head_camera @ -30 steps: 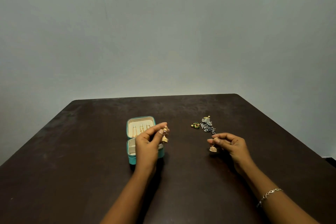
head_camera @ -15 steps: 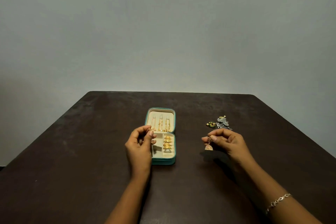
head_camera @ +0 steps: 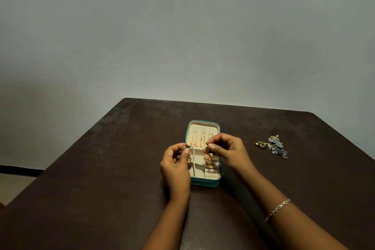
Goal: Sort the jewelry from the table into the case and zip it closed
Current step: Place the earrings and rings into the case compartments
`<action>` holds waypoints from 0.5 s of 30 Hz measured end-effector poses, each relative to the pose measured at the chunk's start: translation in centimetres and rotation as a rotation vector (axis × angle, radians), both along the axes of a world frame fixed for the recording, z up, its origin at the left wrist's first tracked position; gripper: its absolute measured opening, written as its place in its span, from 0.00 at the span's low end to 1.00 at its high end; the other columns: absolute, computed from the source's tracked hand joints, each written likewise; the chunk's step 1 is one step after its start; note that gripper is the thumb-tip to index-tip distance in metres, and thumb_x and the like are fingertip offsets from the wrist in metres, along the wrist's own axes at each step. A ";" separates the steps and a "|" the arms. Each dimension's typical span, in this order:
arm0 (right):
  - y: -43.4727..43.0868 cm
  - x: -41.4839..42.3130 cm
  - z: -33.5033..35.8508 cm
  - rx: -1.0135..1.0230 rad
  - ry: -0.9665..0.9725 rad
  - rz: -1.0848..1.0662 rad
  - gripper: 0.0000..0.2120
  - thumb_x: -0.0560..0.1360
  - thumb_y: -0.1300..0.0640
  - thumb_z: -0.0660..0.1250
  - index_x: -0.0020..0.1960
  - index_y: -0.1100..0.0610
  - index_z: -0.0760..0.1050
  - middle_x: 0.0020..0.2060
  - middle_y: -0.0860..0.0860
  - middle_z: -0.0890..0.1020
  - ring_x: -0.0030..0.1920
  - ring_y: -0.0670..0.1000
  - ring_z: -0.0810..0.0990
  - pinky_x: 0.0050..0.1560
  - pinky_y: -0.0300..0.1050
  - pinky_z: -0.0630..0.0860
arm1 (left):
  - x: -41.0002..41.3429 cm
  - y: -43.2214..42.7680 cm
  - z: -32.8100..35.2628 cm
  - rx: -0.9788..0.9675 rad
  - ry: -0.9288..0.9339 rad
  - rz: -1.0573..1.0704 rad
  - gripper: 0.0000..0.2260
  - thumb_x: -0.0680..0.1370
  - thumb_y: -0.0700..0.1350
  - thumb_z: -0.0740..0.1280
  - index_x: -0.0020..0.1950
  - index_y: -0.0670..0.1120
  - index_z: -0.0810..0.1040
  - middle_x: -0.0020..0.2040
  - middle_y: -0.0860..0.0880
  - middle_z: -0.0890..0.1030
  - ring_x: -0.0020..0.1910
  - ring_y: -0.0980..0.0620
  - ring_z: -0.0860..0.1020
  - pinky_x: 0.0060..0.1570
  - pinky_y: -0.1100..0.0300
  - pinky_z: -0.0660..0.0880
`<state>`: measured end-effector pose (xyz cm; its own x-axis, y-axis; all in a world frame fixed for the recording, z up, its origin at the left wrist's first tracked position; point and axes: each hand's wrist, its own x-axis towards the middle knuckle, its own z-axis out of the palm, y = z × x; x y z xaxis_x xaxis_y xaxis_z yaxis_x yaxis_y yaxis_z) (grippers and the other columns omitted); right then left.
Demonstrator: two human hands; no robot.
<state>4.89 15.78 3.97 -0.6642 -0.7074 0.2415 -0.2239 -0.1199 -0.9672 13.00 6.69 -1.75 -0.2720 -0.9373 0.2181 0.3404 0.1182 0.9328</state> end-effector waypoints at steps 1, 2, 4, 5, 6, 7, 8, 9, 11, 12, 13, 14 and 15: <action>-0.3 0.0 0.0 0.020 0.035 -0.004 0.07 0.71 0.73 0.64 0.40 0.64 0.76 0.35 0.55 0.79 0.33 0.40 0.79 0.36 0.31 0.76 | 0.0 -0.1 0.0 0.012 0.006 0.004 0.10 0.73 0.33 0.67 0.43 0.49 0.78 0.46 0.39 0.81 0.42 0.45 0.79 0.41 0.56 0.77; -0.5 0.0 0.1 0.037 0.065 -0.004 0.08 0.71 0.73 0.64 0.39 0.62 0.76 0.35 0.54 0.79 0.33 0.39 0.79 0.37 0.31 0.75 | 0.0 -0.3 -0.1 0.024 0.009 0.008 0.11 0.73 0.33 0.67 0.43 0.49 0.78 0.46 0.39 0.81 0.43 0.43 0.80 0.43 0.53 0.77; -0.8 0.1 0.0 0.060 0.089 0.000 0.09 0.71 0.72 0.65 0.38 0.60 0.77 0.34 0.52 0.80 0.34 0.40 0.79 0.38 0.32 0.76 | -0.1 -0.5 -0.1 0.035 0.009 0.010 0.11 0.73 0.33 0.67 0.42 0.49 0.78 0.47 0.39 0.81 0.44 0.40 0.80 0.43 0.52 0.78; -0.9 0.1 -0.1 0.068 0.083 0.003 0.09 0.71 0.71 0.66 0.38 0.59 0.77 0.34 0.52 0.80 0.34 0.40 0.79 0.38 0.32 0.76 | -0.1 -0.6 -0.2 0.034 0.004 0.012 0.11 0.73 0.33 0.67 0.42 0.50 0.78 0.47 0.39 0.80 0.45 0.40 0.80 0.43 0.53 0.78; -0.9 0.2 -0.3 0.075 0.073 0.007 0.09 0.71 0.71 0.66 0.37 0.59 0.76 0.33 0.52 0.80 0.34 0.41 0.78 0.38 0.33 0.76 | -0.2 -0.6 -0.3 0.030 -0.002 0.014 0.11 0.73 0.33 0.68 0.42 0.50 0.78 0.47 0.38 0.80 0.45 0.39 0.80 0.42 0.53 0.78; -0.9 0.3 -0.4 0.085 0.064 0.010 0.09 0.71 0.71 0.66 0.37 0.59 0.77 0.33 0.52 0.80 0.34 0.43 0.78 0.38 0.34 0.76 | -0.3 -0.6 -0.3 0.027 -0.009 0.015 0.12 0.73 0.33 0.68 0.41 0.51 0.78 0.47 0.38 0.80 0.45 0.39 0.80 0.42 0.53 0.77; -0.9 0.4 -0.5 0.100 0.057 0.016 0.09 0.71 0.71 0.67 0.37 0.59 0.77 0.33 0.52 0.80 0.34 0.43 0.78 0.38 0.35 0.76 | -0.3 -0.7 -0.4 0.026 -0.015 0.018 0.12 0.73 0.33 0.68 0.41 0.51 0.78 0.47 0.38 0.80 0.45 0.38 0.80 0.42 0.53 0.77; -0.8 0.4 -0.7 0.118 0.056 0.020 0.08 0.71 0.70 0.67 0.37 0.59 0.77 0.33 0.51 0.80 0.35 0.44 0.79 0.40 0.36 0.76 | -0.3 -0.7 -0.4 0.022 -0.020 0.020 0.12 0.73 0.34 0.68 0.41 0.52 0.78 0.46 0.39 0.80 0.45 0.39 0.80 0.43 0.52 0.77; -0.4 0.5 -0.7 0.155 0.060 0.030 0.08 0.70 0.69 0.68 0.37 0.58 0.78 0.34 0.51 0.81 0.37 0.46 0.79 0.42 0.39 0.77 | -0.3 -0.6 -0.2 0.007 -0.026 0.014 0.12 0.73 0.34 0.68 0.41 0.52 0.77 0.46 0.39 0.80 0.44 0.39 0.80 0.43 0.51 0.78; -0.2 0.6 -0.7 0.176 0.064 0.038 0.08 0.70 0.69 0.68 0.37 0.57 0.78 0.34 0.50 0.81 0.38 0.46 0.80 0.43 0.40 0.77 | -0.3 -0.6 -0.2 0.007 -0.028 0.013 0.12 0.73 0.34 0.68 0.41 0.52 0.77 0.46 0.39 0.80 0.44 0.39 0.80 0.44 0.51 0.78; -0.1 0.8 -0.8 0.204 0.073 0.048 0.08 0.70 0.69 0.68 0.37 0.57 0.78 0.34 0.50 0.81 0.39 0.47 0.80 0.45 0.42 0.77 | -0.2 -0.6 -0.1 0.010 -0.028 0.012 0.12 0.73 0.34 0.68 0.41 0.52 0.77 0.46 0.39 0.80 0.44 0.40 0.80 0.43 0.51 0.78; -0.1 0.9 -0.8 0.235 0.088 0.055 0.08 0.70 0.68 0.69 0.37 0.57 0.78 0.35 0.50 0.82 0.39 0.47 0.80 0.45 0.43 0.77 | -0.2 -0.6 -0.1 0.017 -0.025 0.011 0.11 0.73 0.34 0.68 0.41 0.52 0.77 0.46 0.39 0.80 0.44 0.40 0.80 0.43 0.52 0.78; 0.0 1.1 -0.9 0.268 0.110 0.056 0.08 0.70 0.67 0.69 0.37 0.56 0.78 0.35 0.51 0.82 0.40 0.47 0.81 0.46 0.43 0.77 | -0.2 -0.6 -0.1 0.023 -0.021 0.009 0.11 0.73 0.34 0.68 0.41 0.52 0.77 0.46 0.39 0.80 0.44 0.40 0.80 0.42 0.53 0.78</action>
<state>5.98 15.75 3.06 -0.6028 -0.7903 0.1098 -0.3297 0.1214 -0.9363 12.75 6.12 -1.84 -0.2679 -0.9444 0.1908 0.3198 0.0997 0.9422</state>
